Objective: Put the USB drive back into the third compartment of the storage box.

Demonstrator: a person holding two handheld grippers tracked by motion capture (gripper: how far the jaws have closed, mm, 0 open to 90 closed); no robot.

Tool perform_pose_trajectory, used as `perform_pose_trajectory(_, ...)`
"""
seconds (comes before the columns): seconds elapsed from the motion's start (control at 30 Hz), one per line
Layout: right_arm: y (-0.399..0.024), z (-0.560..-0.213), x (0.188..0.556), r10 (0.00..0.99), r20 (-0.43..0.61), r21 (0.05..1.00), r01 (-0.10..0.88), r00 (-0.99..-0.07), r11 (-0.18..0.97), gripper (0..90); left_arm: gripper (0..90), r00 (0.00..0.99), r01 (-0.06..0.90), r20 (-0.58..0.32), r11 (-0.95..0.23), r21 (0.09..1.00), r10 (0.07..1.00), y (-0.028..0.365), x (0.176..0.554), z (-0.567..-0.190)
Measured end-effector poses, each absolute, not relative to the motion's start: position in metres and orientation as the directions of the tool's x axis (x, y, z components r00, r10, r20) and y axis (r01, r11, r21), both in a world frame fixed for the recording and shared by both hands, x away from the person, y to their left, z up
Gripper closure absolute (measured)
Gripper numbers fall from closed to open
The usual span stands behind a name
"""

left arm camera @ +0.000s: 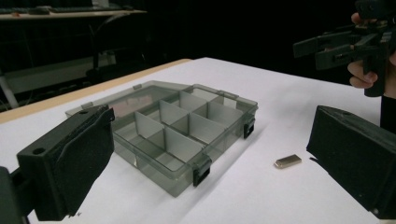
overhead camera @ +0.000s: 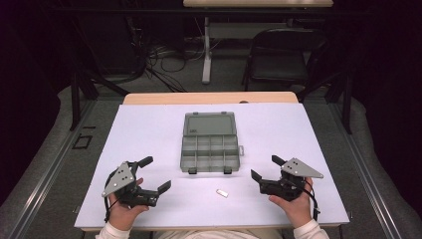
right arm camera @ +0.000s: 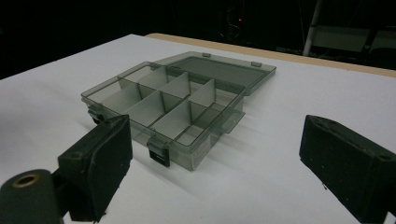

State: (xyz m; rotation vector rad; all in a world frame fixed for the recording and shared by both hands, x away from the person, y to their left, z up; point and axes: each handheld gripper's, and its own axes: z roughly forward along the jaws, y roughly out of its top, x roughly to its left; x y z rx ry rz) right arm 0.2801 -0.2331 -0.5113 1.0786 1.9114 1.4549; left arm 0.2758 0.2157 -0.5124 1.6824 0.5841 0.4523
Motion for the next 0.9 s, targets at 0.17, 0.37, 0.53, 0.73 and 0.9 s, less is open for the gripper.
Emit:
perform_pose_trajectory(0.17, -0.232, -0.514, 0.279, 0.824, 0.047, 0.946, 0.289, -0.565, 0.144, 8.1, 0.5, 0.796, 0.143, -0.026, -0.146, 0.979, 0.605, 0.213, 0.277, -0.516)
perform_pose_trajectory(0.37, -0.227, -0.519, 0.282, 0.816, 0.052, 0.934, 0.316, -0.575, 0.164, 5.8, 0.5, 0.794, 0.173, -0.043, -0.157, 0.972, 0.606, 0.208, 0.279, -0.52)
perform_pose_trajectory(0.53, -0.222, -0.522, 0.284, 0.815, 0.047, 0.925, 0.332, -0.578, 0.182, 6.4, 0.6, 0.803, 0.172, -0.037, -0.171, 0.97, 0.595, 0.207, 0.276, -0.52)
perform_pose_trajectory(0.73, -0.215, -0.522, 0.283, 0.793, 0.073, 0.92, 0.348, -0.604, 0.181, 8.8, 0.7, 0.801, 0.176, -0.047, -0.16, 0.971, 0.597, 0.21, 0.271, -0.519)
perform_pose_trajectory(0.9, -0.211, -0.522, 0.28, 0.784, 0.048, 0.924, 0.326, -0.618, 0.201, 12.2, 1.8, 0.802, 0.179, -0.047, -0.164, 0.97, 0.595, 0.21, 0.27, -0.521)
